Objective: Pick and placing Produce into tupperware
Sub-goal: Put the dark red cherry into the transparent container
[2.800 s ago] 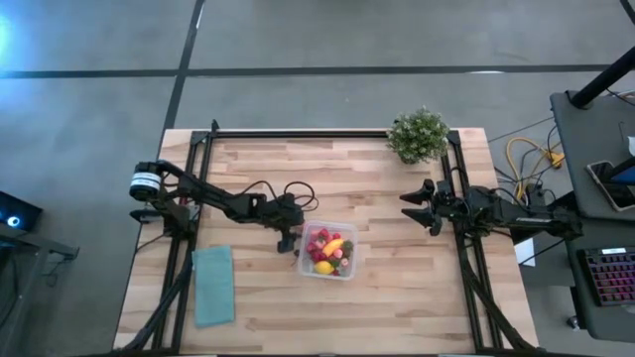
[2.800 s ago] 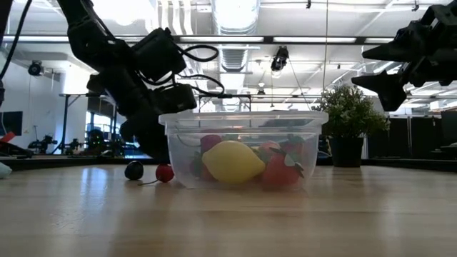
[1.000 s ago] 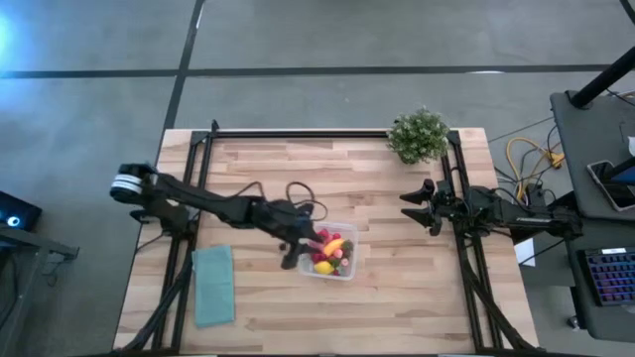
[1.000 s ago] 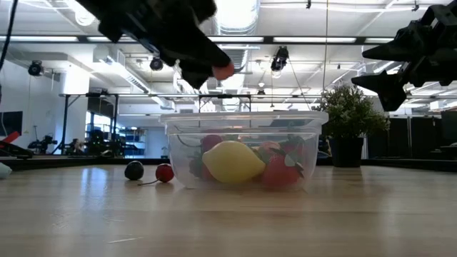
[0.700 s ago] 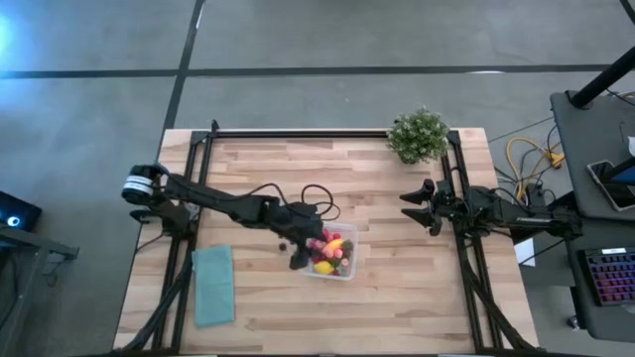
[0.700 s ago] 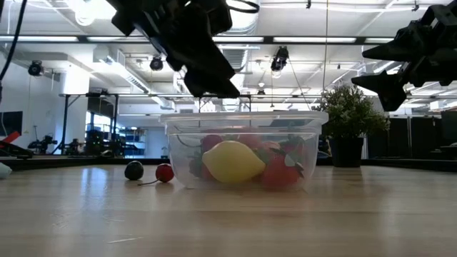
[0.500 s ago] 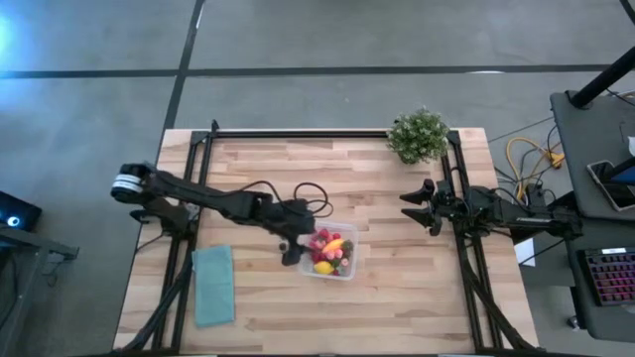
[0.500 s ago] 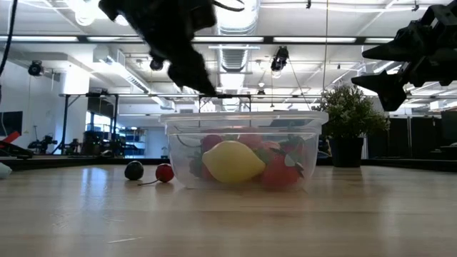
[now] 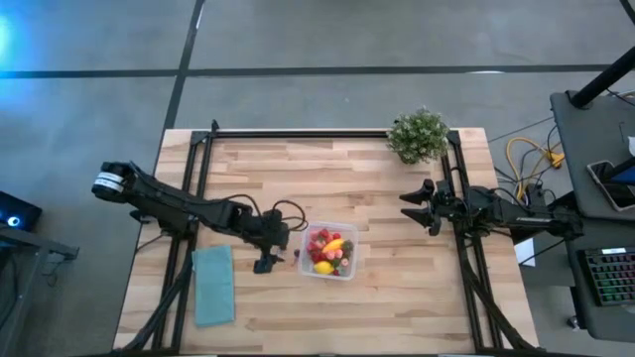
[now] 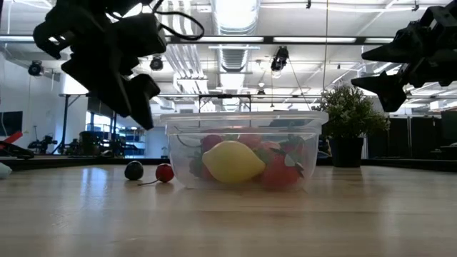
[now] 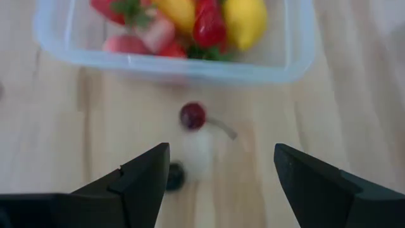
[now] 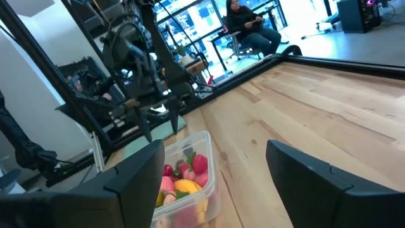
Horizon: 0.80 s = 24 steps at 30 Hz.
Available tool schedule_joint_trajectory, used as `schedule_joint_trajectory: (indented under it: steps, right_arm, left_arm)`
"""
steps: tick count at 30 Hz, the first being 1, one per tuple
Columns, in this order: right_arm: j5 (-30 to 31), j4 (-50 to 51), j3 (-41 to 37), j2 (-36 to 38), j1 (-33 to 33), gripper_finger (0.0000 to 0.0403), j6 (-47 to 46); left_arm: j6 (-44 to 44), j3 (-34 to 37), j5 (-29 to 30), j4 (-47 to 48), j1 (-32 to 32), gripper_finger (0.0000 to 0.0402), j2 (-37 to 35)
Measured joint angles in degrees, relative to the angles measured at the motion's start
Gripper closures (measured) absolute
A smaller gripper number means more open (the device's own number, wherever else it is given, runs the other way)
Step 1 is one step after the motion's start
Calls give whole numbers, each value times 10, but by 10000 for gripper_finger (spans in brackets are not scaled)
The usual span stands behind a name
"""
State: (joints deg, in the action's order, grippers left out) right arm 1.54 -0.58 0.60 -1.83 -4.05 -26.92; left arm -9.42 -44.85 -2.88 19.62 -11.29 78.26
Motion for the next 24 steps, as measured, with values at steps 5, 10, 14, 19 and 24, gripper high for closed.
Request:
schedule_joint_trajectory:
  steps: [5, 10, 14, 19, 24]
  right_arm:
    - [0, 0, 0, -2, 0, 138, 0]
    - [0, 0, 0, -2, 0, 132, 0]
    - [0, 0, 0, -2, 0, 132, 0]
    - [0, 0, 0, -2, 0, 137, 0]
    - [0, 0, 0, -2, 0, 135, 0]
  left_arm:
    - [-22, 30, 26, -90, -12, 132, 1]
    - [-22, 40, 33, -97, -12, 132, 23]
    - [-22, 39, 35, -106, -12, 132, 51]
    - [-22, 39, 36, -156, -12, 132, 82]
    - [-22, 36, 52, -158, -12, 132, 105]
